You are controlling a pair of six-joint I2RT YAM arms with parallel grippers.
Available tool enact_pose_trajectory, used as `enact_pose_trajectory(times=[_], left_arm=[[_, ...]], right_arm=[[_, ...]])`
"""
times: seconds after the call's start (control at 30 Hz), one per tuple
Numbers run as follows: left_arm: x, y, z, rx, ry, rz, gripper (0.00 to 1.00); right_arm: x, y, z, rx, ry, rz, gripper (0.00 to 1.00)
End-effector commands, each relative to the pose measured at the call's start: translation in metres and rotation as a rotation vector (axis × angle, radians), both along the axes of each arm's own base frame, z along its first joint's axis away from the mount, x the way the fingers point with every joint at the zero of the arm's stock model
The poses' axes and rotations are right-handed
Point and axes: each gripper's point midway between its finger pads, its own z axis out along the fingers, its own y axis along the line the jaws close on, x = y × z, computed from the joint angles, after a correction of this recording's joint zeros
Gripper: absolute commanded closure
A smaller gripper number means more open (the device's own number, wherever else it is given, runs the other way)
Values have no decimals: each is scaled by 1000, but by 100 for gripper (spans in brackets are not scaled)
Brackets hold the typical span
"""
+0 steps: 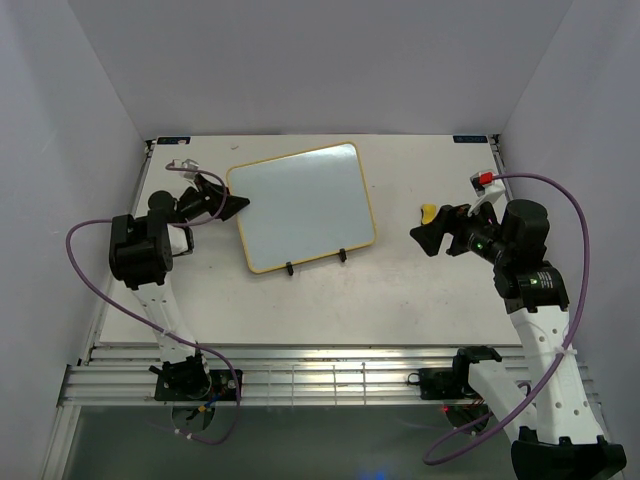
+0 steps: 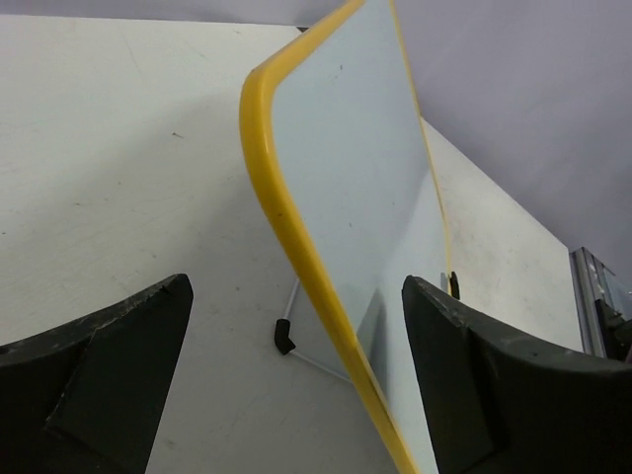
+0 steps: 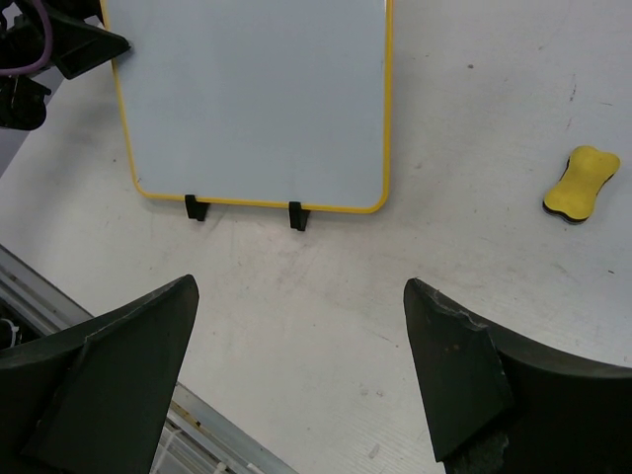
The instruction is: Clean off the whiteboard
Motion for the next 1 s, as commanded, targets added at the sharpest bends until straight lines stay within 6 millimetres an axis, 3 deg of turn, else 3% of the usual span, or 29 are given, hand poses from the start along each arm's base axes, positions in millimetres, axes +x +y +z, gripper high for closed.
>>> enact_pose_trajectory(times=[0.0,0.33,0.43,0.53,0.63,0.67,0.7,0.73,0.77,0.83,0.87,0.9,0.93,0.97], left_arm=[[-2,2,56,79,-380,23,2],[-15,3,101,22,-403,83,2],[-15,11,112,-56,-368,185,2],[-16,18,129,-127,-348,260,2],[-16,26,129,-140,-275,350,2],[-20,32,147,-142,-285,414,2],[-19,35,151,-99,-293,459,2],[-15,38,135,-64,-182,498,2],[-22,37,160,-48,-211,531,2],[-23,46,169,-7,-192,611,2],[-24,50,156,3,-80,644,2],[-31,54,179,-12,-86,678,2],[-34,60,161,22,35,713,2],[-38,60,161,38,71,724,2]], right_arm=[[3,0,11,9,-45,-6,10],[6,3,12,36,-47,-7,10],[7,1,12,35,-41,-20,10],[13,-13,13,12,-49,-115,10],[14,-23,14,-18,-52,-163,10],[15,-24,14,-26,-49,-169,10],[15,-26,14,-32,-46,-178,10],[16,-26,14,-33,-43,-183,10],[17,-27,14,-35,-41,-187,10],[18,-28,15,-32,-40,-195,10],[18,-29,14,-36,-38,-203,10],[19,-30,16,-38,-41,-212,10],[20,-35,16,-50,-40,-234,10],[22,-36,16,-59,-36,-244,10]])
